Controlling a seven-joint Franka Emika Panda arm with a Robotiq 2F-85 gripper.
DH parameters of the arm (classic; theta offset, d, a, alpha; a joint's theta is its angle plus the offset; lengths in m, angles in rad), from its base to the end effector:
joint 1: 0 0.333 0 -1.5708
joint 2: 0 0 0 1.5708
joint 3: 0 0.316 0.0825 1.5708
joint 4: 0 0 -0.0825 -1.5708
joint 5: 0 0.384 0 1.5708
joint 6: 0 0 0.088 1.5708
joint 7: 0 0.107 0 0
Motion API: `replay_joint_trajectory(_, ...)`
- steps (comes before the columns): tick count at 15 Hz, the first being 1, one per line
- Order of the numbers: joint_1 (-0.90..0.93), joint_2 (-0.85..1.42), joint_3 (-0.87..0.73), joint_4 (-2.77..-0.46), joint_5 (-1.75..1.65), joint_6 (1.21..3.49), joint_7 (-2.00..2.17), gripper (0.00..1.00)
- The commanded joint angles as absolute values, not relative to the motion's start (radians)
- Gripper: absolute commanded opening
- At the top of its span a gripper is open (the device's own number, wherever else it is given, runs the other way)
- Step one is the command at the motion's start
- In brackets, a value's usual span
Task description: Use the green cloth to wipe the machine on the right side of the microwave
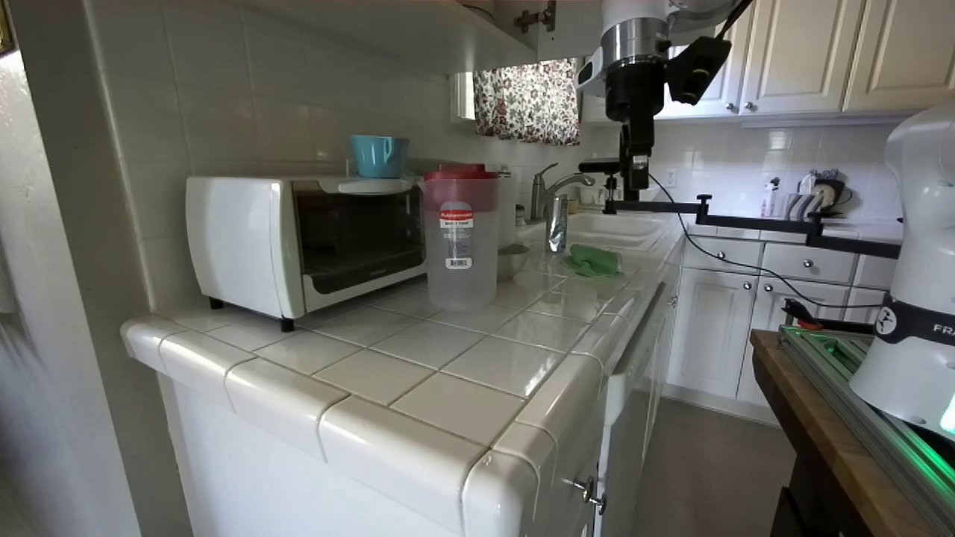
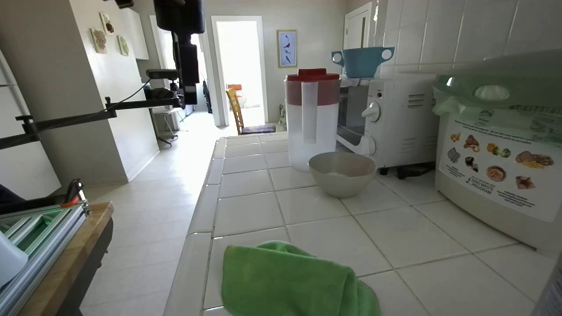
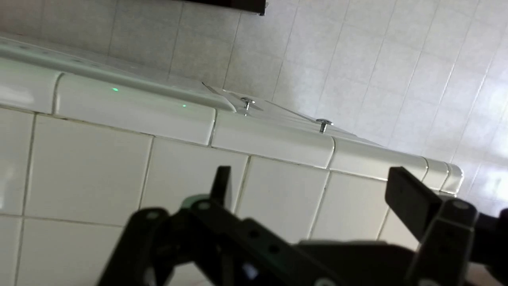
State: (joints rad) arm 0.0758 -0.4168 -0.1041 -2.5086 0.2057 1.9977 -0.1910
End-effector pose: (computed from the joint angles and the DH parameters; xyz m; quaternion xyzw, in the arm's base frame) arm 0.4001 0.0010 0.4217 -0.9917 -0.0392 0.0367 0.1167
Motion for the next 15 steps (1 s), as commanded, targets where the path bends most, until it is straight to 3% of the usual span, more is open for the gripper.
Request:
replay_joint_trajectory(1,0.029,-0.420,-0.091,-2.512,0.204,2.061,-0.148,1.00)
replay_joint_trajectory(15,-0.237,-0.307,-0.123,-2.563,-0.013,2.392,0.137,1.00)
